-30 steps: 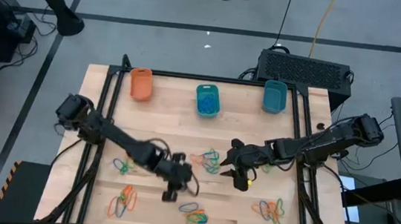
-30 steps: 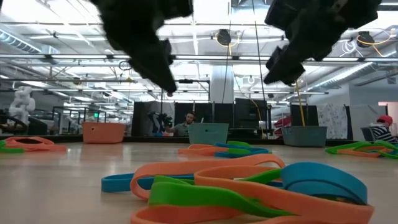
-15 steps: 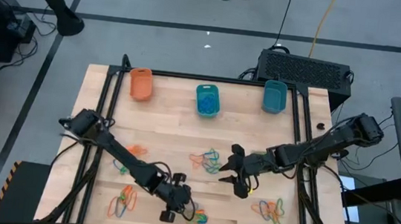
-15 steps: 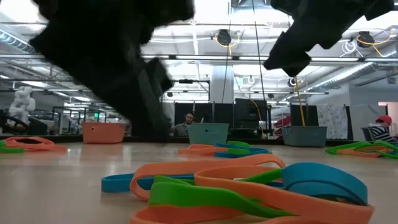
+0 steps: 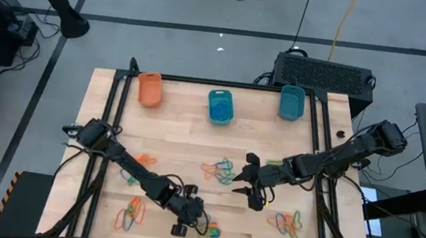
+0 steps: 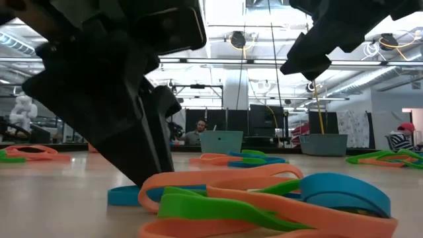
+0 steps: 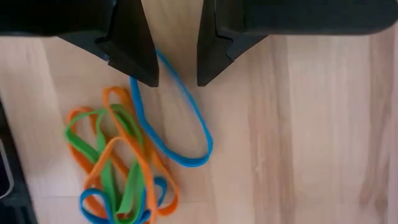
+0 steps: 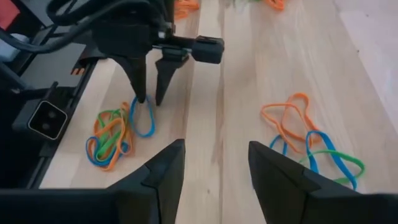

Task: Sort rubber bands into baskets
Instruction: Put the blue rubber band into the light blue bin

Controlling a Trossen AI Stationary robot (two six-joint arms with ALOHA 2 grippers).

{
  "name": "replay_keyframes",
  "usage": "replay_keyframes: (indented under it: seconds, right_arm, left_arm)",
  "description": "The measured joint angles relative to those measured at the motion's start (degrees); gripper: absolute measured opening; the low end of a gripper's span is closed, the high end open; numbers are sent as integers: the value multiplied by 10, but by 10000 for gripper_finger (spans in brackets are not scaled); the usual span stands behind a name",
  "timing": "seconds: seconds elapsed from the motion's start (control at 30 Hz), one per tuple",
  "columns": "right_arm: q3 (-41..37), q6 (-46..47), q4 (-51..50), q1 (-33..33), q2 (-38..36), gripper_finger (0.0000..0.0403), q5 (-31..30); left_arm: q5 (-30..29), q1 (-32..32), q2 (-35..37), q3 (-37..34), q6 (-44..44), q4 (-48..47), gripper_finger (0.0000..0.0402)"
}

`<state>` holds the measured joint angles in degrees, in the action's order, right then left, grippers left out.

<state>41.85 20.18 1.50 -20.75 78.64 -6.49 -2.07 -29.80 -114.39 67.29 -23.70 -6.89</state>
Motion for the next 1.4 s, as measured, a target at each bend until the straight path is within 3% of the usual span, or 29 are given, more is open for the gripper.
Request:
replay_keyframes:
  seconds: [0.67,0.77,0.9,1.23,1.4]
  right_arm:
    - [0,1,6,0,0,169,0]
    - [0,2,7,0,0,169,0]
    - [0,2,6,0,0,169,0]
    - [0,0,1,0,0,169,0]
    - [0,-10,-2,0,0,169,1]
  left_arm:
    - [26,-2,-20,2,-19,27,113]
    - [20,-2,-21,6,-4,24,86]
    - [9,-2,-16,12,30,11,15]
    - [-94,23,72,28,135,-80,3]
    - [-176,57,137,29,195,-161,3]
